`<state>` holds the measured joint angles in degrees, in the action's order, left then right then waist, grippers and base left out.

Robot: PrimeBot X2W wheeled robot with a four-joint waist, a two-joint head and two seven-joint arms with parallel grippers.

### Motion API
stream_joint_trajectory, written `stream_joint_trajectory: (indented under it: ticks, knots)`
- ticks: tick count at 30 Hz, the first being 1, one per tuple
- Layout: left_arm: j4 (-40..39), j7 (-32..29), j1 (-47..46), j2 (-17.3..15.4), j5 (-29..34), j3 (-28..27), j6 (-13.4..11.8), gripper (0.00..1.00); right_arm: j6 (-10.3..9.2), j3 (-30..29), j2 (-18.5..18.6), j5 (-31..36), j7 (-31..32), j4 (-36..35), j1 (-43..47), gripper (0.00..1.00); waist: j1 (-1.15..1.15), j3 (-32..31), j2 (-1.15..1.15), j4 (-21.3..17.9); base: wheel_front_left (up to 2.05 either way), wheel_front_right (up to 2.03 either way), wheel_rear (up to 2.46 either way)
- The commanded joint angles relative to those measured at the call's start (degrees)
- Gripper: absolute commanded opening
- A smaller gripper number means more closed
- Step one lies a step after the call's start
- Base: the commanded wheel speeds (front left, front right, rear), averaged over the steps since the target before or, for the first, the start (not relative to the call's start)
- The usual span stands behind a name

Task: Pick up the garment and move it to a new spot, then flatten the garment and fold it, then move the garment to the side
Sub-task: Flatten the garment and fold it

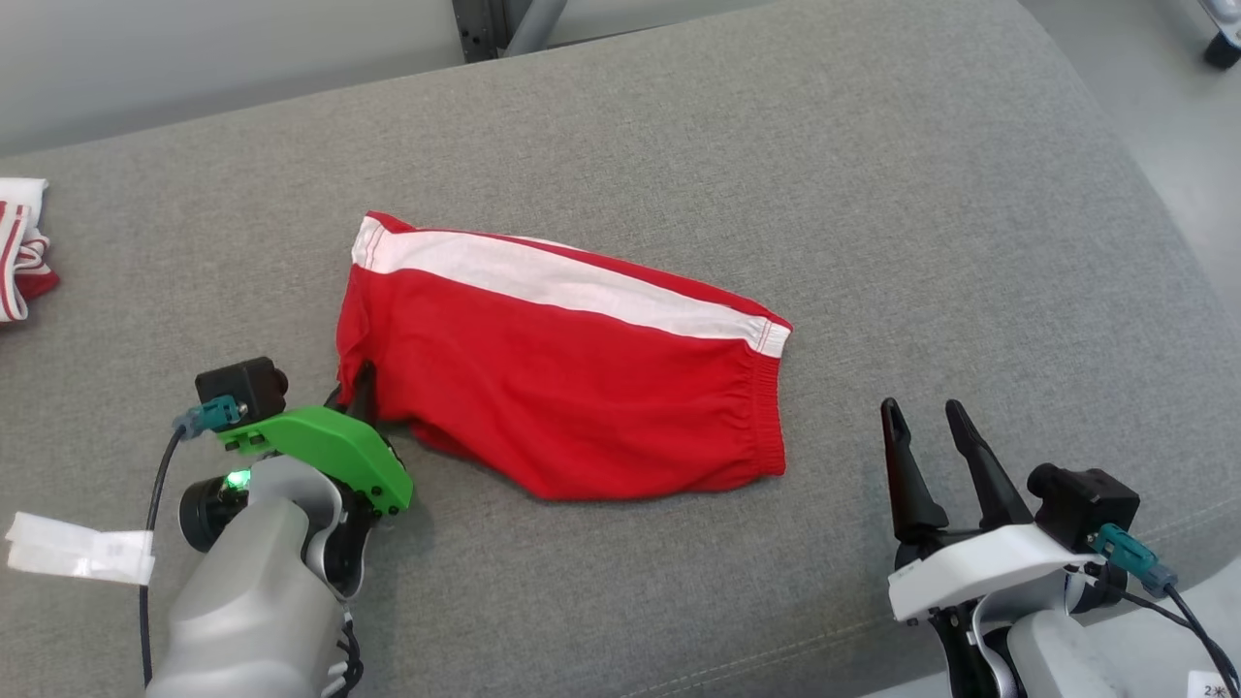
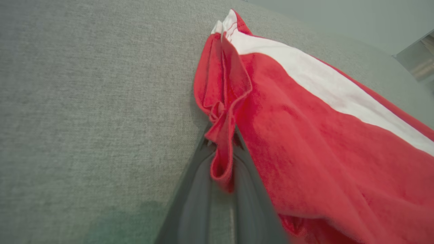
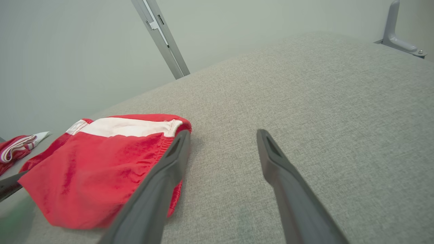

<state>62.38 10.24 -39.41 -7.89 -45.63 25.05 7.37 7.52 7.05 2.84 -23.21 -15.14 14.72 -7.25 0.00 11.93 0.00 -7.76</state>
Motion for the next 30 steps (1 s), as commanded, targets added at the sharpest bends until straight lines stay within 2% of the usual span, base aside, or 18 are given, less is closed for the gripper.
stream_joint_trajectory:
  ticks: [1, 6, 12, 20, 28, 29, 30]
  knots:
    - [-0.59, 0.7, 1.3, -0.16, -0.39, -0.03, 0.09, 0.0, -0.06, -0.21, 0.1, 0.4, -0.07, 0.07, 0.86, 1.0, 0.0, -1.21, 0.0, 1.04, 0.0, 0.0, 0.0]
    - [-4.68, 3.31, 5.09, -0.23, -3.51, -0.94, 0.09, 0.0, -0.06, -1.55, 0.11, 0.99, -0.07, 0.46, 2.38, 1.0, 0.0, -3.41, 0.0, 3.21, 0.0, 0.0, 0.0]
    - [-11.98, 4.77, 12.73, -1.23, -3.77, -2.11, -0.1, 0.0, -0.06, -3.94, 0.11, 2.43, 0.03, 1.11, 4.05, 1.0, 0.0, -5.2, 0.0, 6.49, 0.0, 0.0, 0.0]
    - [-20.54, 4.96, 22.33, 0.84, -3.86, -5.3, -3.43, 0.0, -0.06, -5.4, 0.11, 3.73, 1.7, 0.33, 4.75, 1.0, 0.0, -5.83, 0.0, 9.11, 0.0, 0.0, 0.0]
    - [-24.06, 4.98, 26.51, 2.58, -2.79, -6.2, -5.64, 0.0, -0.06, -5.1, 0.12, 3.93, 3.04, -0.18, 4.3, 1.0, 0.0, -6.29, 0.0, 9.84, 0.0, 0.0, 0.0]
    - [-24.28, 4.98, 26.64, 2.64, -2.56, -6.36, -5.99, 0.21, -0.06, -5.11, 0.11, 3.98, 3.2, -0.18, 4.32, 1.0, 0.0, -6.37, 0.0, 9.9, 0.0, 0.0, 0.0]
    - [-24.78, 4.99, 26.76, 2.66, -2.06, -6.79, -6.21, 0.87, -0.06, -5.19, 0.11, 4.03, 3.37, -0.15, 4.34, 1.0, 0.0, -6.45, 0.0, 9.98, 0.0, 0.0, 0.0]
